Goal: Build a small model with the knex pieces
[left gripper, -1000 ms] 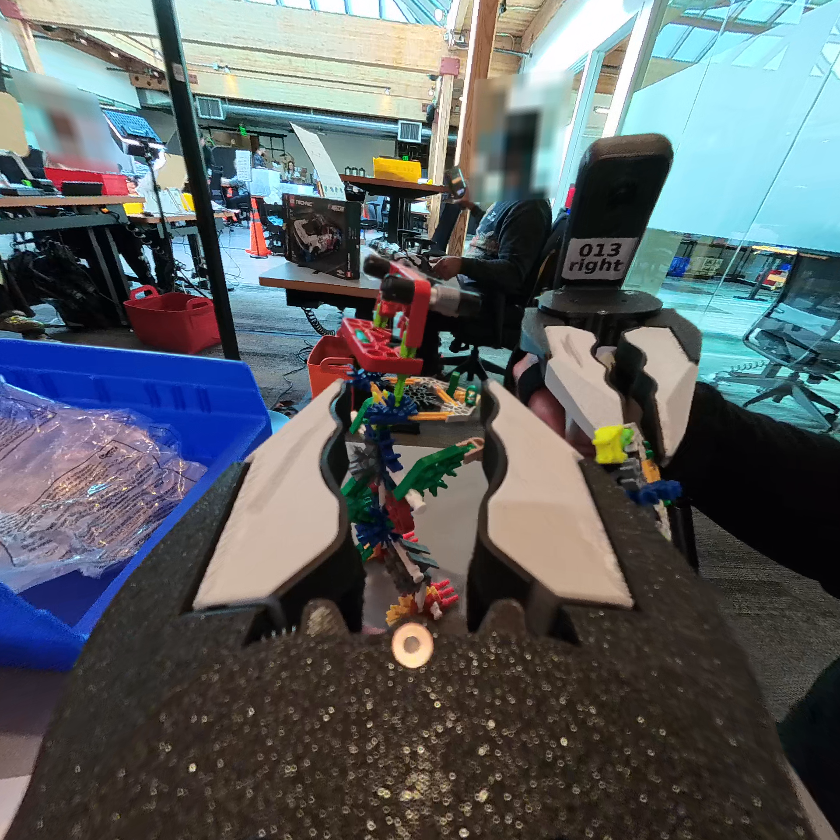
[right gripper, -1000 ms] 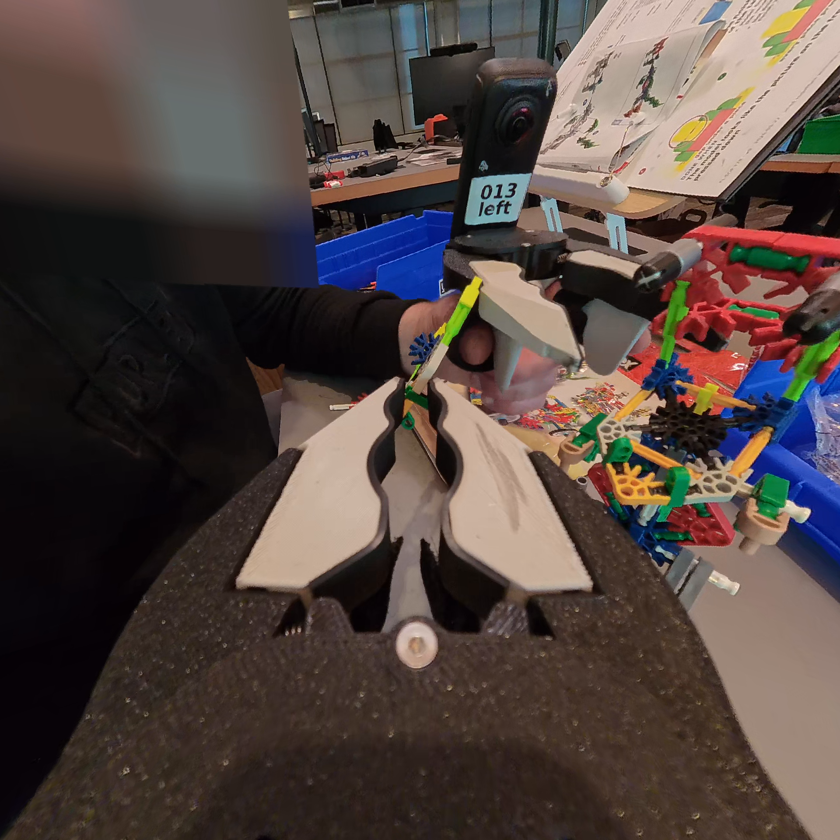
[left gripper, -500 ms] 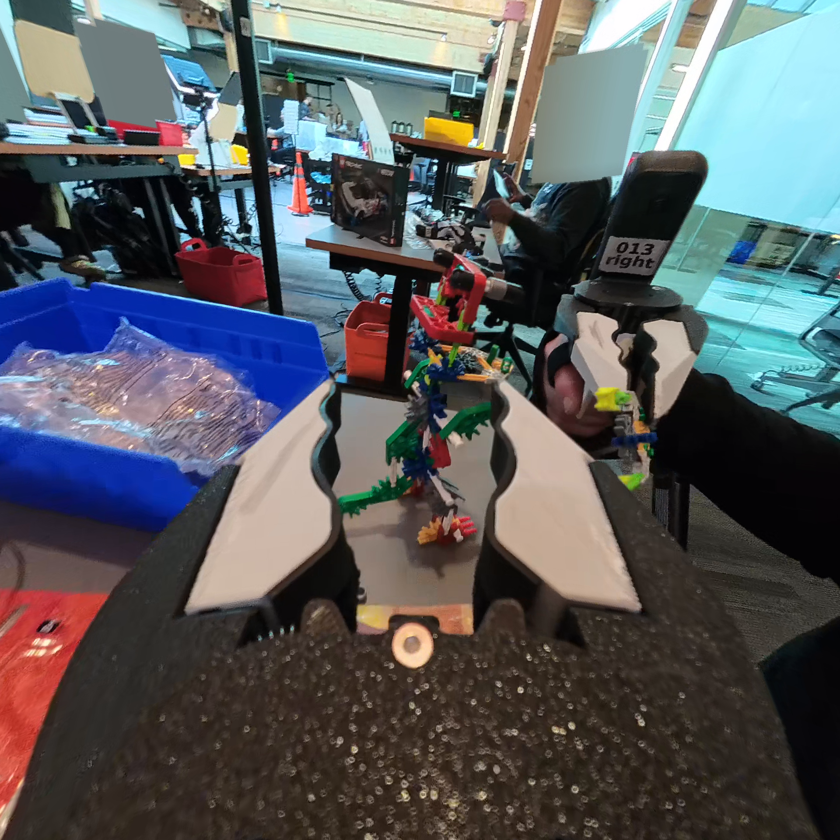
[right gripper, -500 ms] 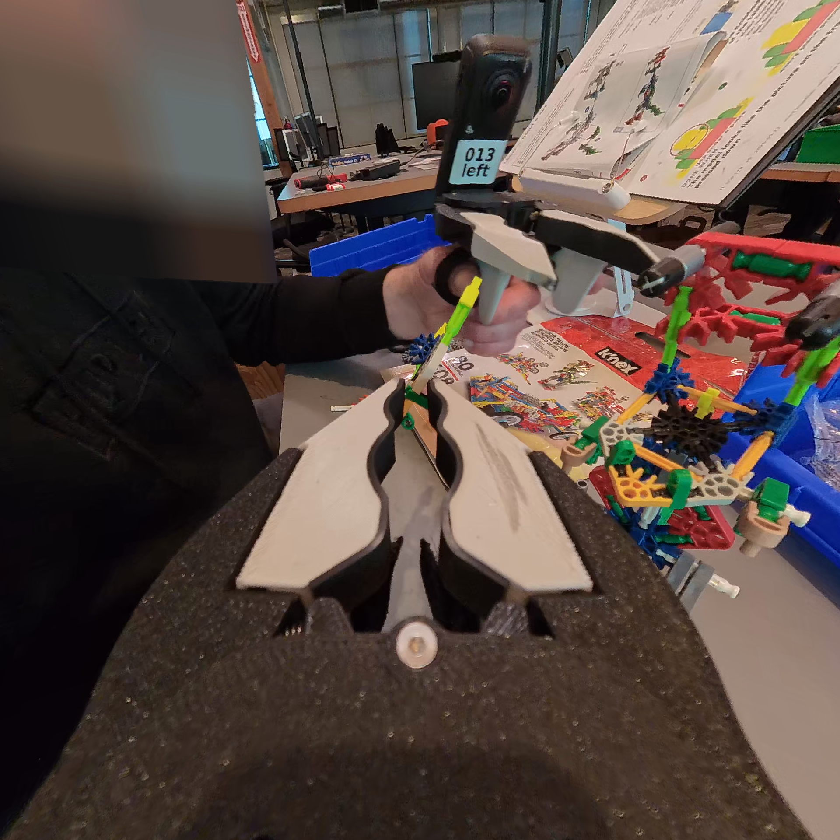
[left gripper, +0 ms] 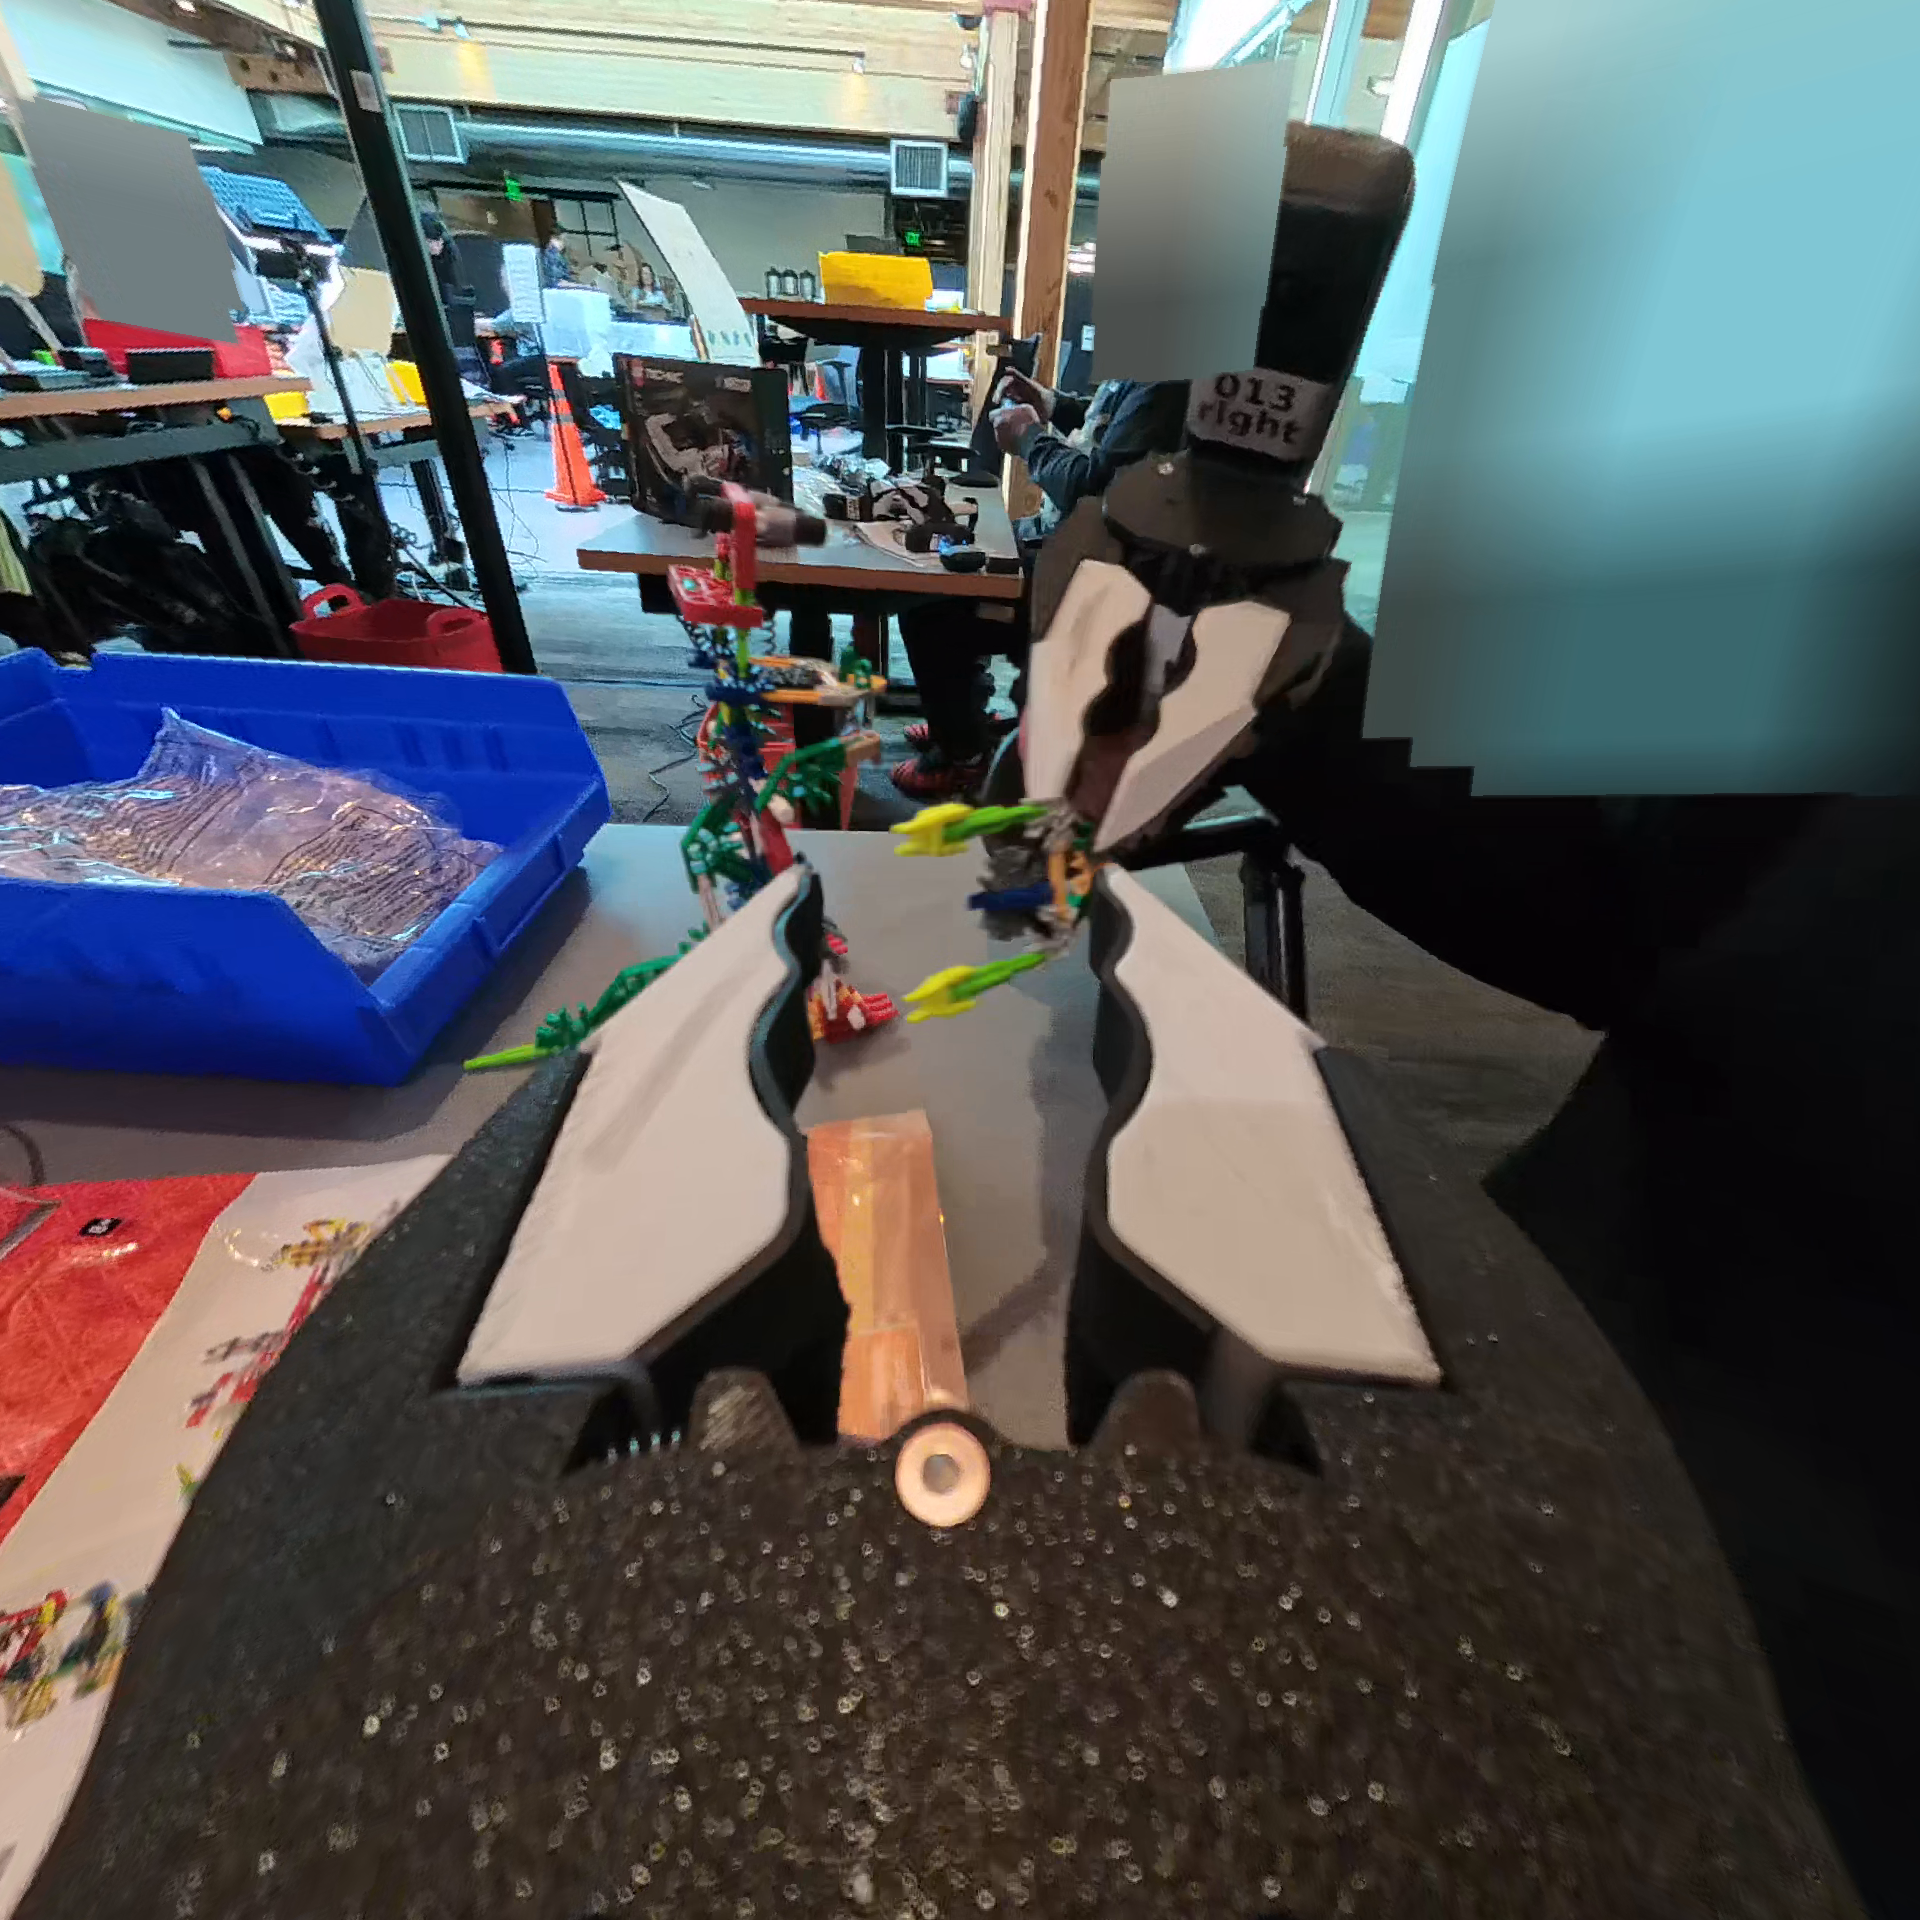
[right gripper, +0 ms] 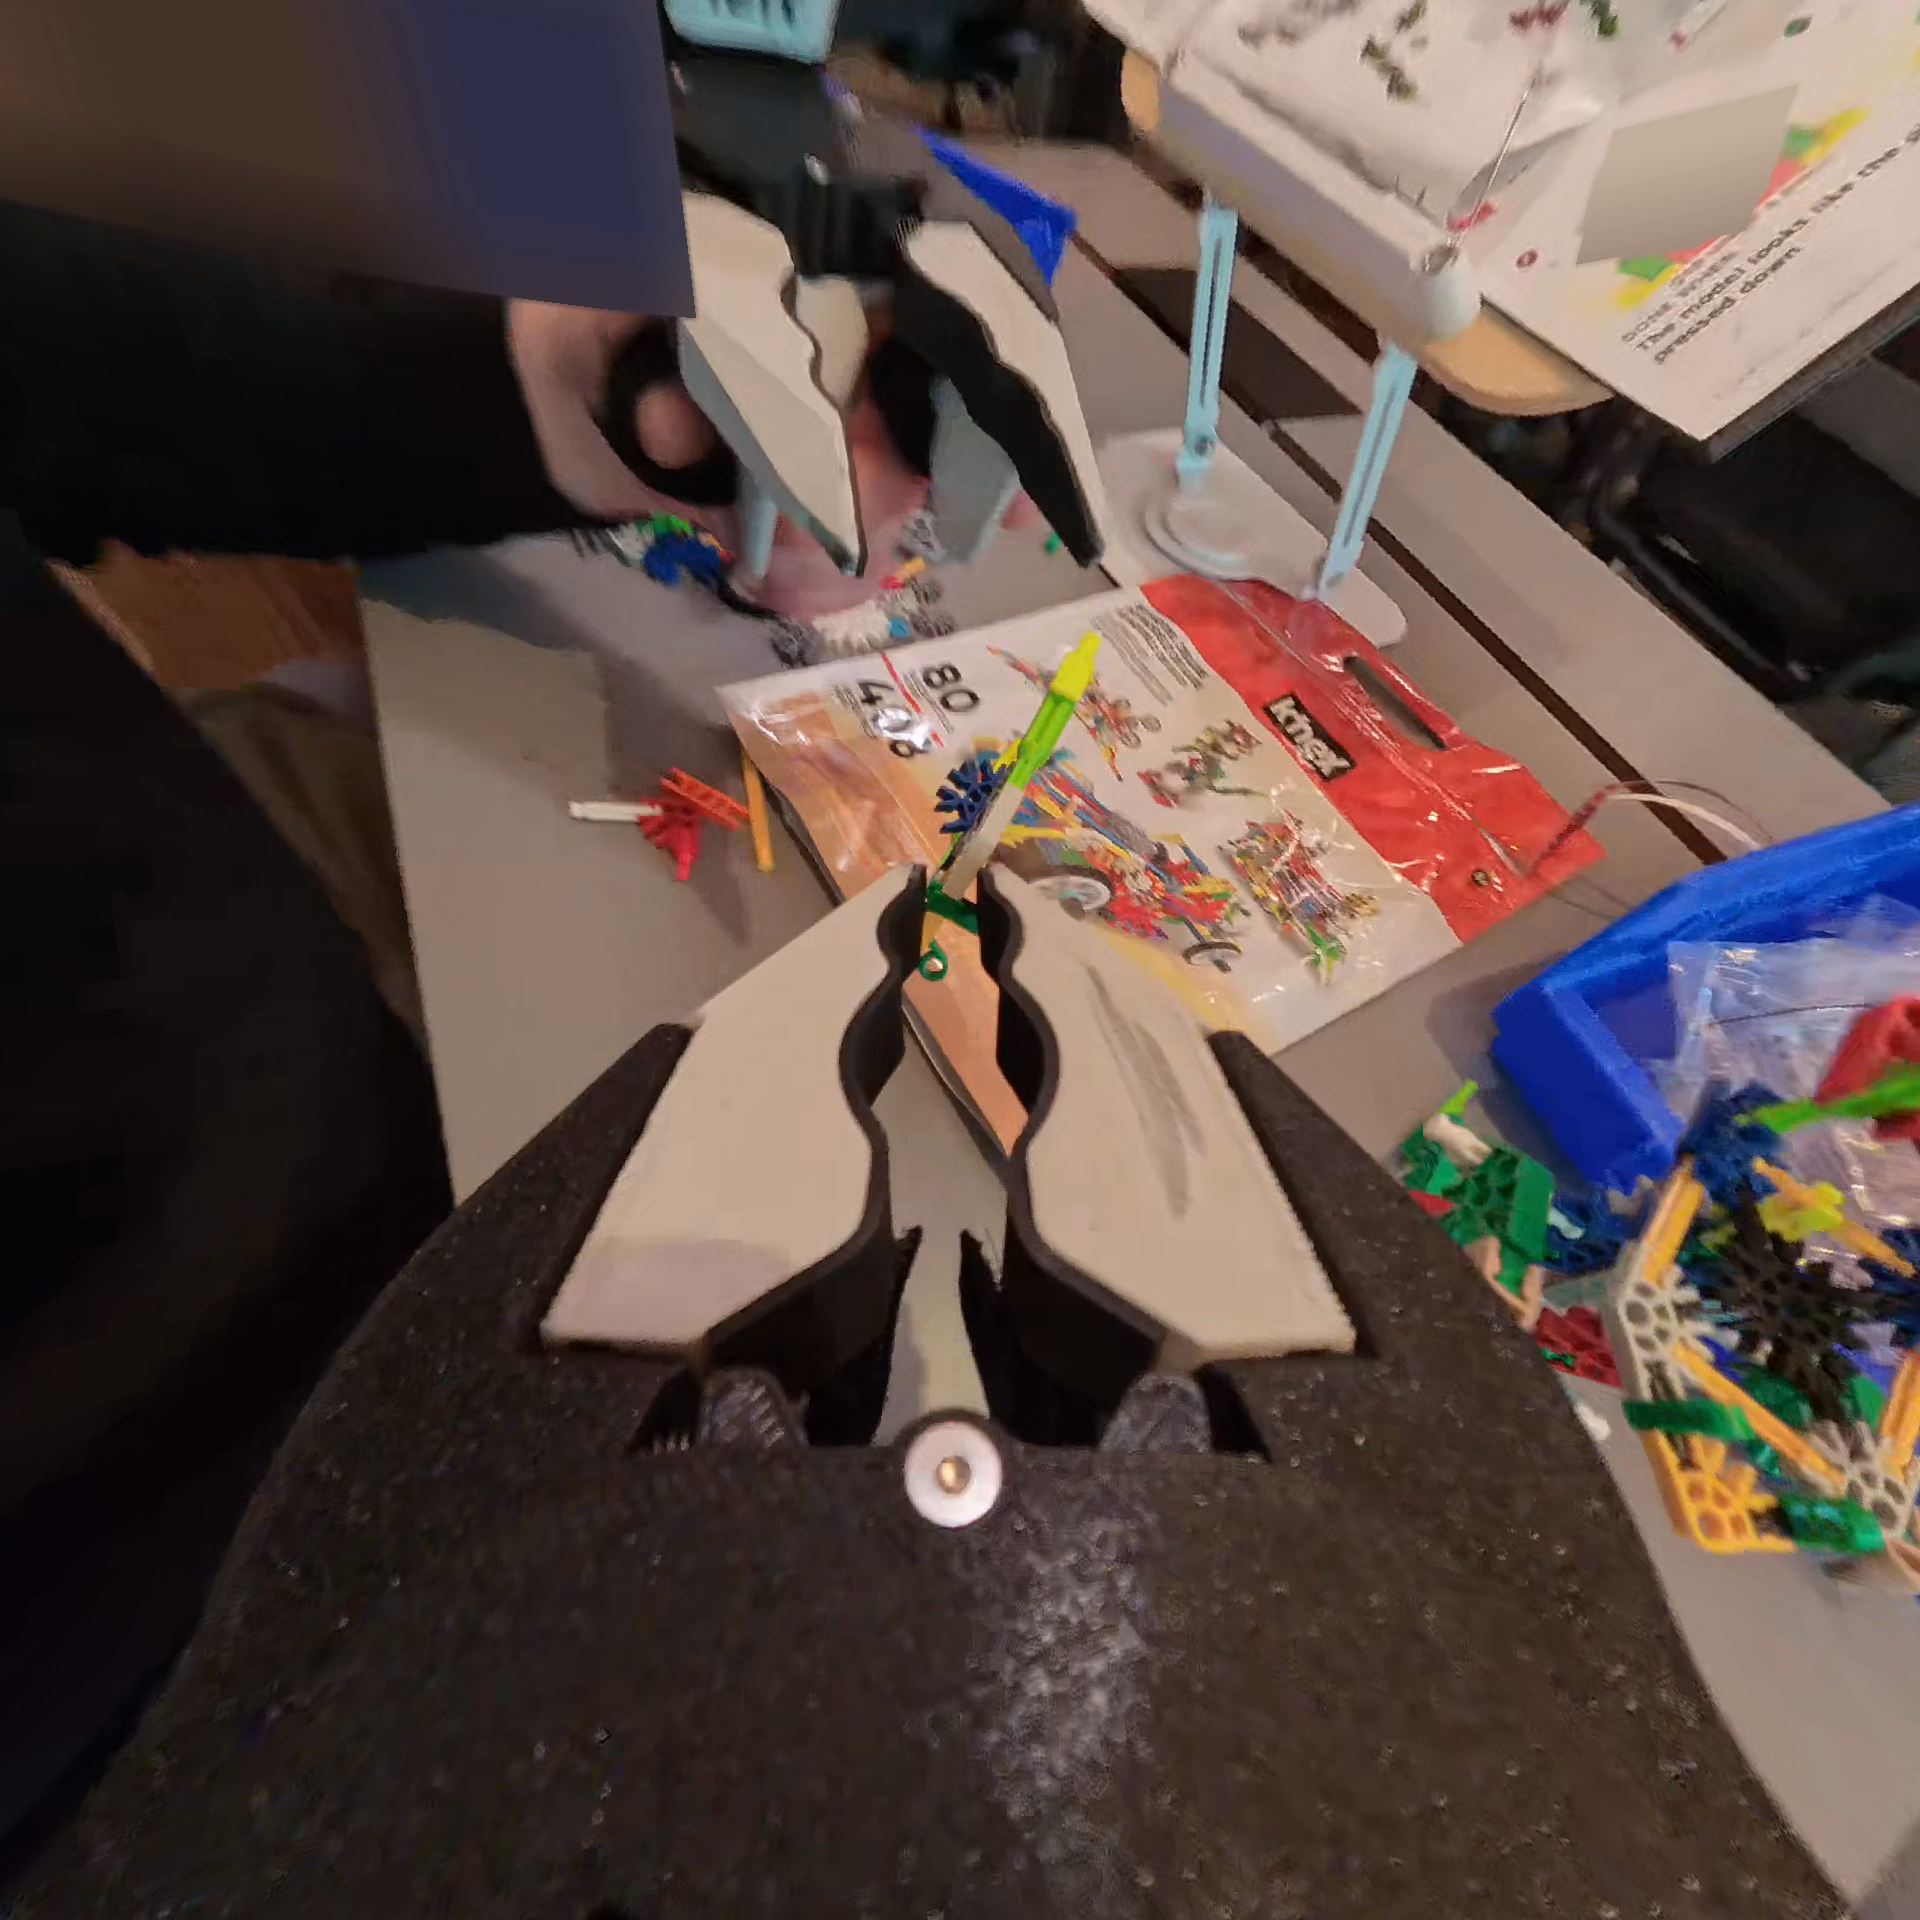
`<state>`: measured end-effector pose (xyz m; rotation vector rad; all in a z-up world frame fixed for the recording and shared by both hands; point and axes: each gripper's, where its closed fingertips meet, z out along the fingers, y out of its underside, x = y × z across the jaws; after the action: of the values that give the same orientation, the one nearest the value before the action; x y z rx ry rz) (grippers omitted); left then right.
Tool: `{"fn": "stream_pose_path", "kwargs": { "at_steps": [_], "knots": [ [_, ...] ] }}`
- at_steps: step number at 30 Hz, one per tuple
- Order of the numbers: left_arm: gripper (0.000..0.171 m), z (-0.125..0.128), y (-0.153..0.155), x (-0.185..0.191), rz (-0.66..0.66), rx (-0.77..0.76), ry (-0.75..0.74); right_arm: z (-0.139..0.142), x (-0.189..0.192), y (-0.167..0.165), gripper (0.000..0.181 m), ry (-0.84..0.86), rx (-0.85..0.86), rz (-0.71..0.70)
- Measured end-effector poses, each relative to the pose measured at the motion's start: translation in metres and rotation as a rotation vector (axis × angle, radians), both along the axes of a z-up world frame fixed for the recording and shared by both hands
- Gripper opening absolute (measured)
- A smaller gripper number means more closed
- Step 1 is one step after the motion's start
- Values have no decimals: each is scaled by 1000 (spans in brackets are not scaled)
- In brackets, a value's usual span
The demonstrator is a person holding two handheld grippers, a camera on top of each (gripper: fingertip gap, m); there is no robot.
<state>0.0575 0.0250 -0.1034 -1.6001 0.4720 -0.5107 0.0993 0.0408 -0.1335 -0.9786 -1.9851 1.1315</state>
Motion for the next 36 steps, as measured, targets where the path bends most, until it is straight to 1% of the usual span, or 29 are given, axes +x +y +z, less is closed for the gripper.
{"fn": "stream_pose_path", "kwargs": {
  "at_steps": [1,3,5,6,9,12,14,18,23,26,29,32,36],
  "knots": [
    [48,-3,-7,-2,13,-8,15,-4,-4,-6,6,-6,49,-15],
    [48,-8,-21,-6,37,-21,49,-8,-14,-30,6,-7,76,-5],
    [48,-14,-33,-11,67,-22,85,-19,-27,-43,6,2,179,-20],
    [48,-17,-38,-14,80,-25,91,-23,-33,-49,6,10,201,-7],
    [47,-26,-48,-22,106,-37,63,-38,-54,-65,6,-9,75,32],
    [45,-44,-47,-34,166,-98,101,-58,-72,-68,6,12,45,48],
    [42,-50,-43,-44,213,-125,110,-66,-78,-70,6,17,13,74],
    [36,-63,-37,-57,242,-172,34,-70,-87,-68,6,49,-46,102],
    [35,-74,-32,-67,288,-217,7,-74,-94,-63,6,51,-103,87],
    [31,-83,-28,-76,332,-240,41,-77,-93,-62,6,36,-122,82],
    [29,-81,-28,-76,317,-238,-8,-76,-93,-61,6,30,-149,81],
    [24,-81,-26,-79,333,-228,-4,-76,-94,-59,6,25,-159,72],
    [23,-85,-25,-80,329,-249,-36,-78,-95,-57,6,13,-167,62]
  ]
}}
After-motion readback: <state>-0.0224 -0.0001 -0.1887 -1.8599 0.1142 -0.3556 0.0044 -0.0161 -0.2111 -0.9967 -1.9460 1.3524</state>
